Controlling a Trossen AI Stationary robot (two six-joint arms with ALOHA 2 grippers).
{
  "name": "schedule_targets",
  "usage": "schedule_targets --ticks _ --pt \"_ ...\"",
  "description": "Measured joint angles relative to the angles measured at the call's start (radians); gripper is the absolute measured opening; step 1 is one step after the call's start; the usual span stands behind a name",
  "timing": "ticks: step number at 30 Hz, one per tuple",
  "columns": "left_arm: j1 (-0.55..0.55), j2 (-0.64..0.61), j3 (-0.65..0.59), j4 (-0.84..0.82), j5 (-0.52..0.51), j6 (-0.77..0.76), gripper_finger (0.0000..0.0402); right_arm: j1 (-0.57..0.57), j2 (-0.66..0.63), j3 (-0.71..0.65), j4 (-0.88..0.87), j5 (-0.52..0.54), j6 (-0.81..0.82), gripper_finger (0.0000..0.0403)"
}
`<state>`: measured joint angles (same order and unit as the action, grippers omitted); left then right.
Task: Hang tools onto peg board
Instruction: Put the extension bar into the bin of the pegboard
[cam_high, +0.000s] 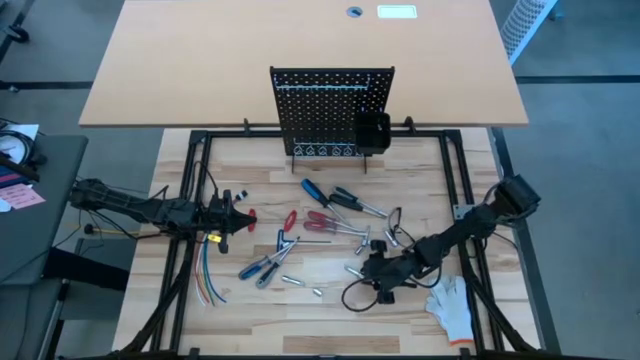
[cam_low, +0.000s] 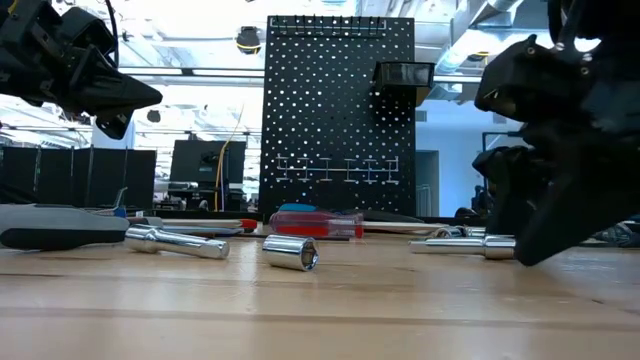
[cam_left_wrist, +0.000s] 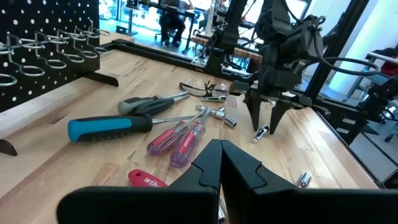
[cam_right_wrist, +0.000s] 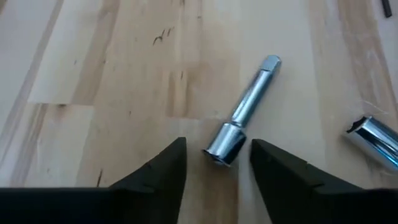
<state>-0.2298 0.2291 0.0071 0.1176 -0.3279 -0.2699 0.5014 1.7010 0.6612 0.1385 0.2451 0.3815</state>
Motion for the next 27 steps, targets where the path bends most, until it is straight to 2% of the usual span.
schedule_targets --ticks 6,10,20,27 --pt "0.0 0.0 0.0 0.0 0.0 0.0 0.0 -0.006 0.014 0.0 0.004 0.019 0.024 0.0115" --pt "0.0 0.0 0.0 0.0 0.0 0.0 0.0 -0.029 0.015 0.0 -0.009 0.016 0.055 0.0091" --pt "0.0 0.0 0.0 0.0 0.0 0.0 0.0 -0.054 0.013 0.001 -0.03 0.005 0.09 0.0083" --pt "0.0 0.0 0.0 0.0 0.0 -0.002 0.0 -0.043 -0.065 -0.008 -0.067 0.026 0.082 0.0082"
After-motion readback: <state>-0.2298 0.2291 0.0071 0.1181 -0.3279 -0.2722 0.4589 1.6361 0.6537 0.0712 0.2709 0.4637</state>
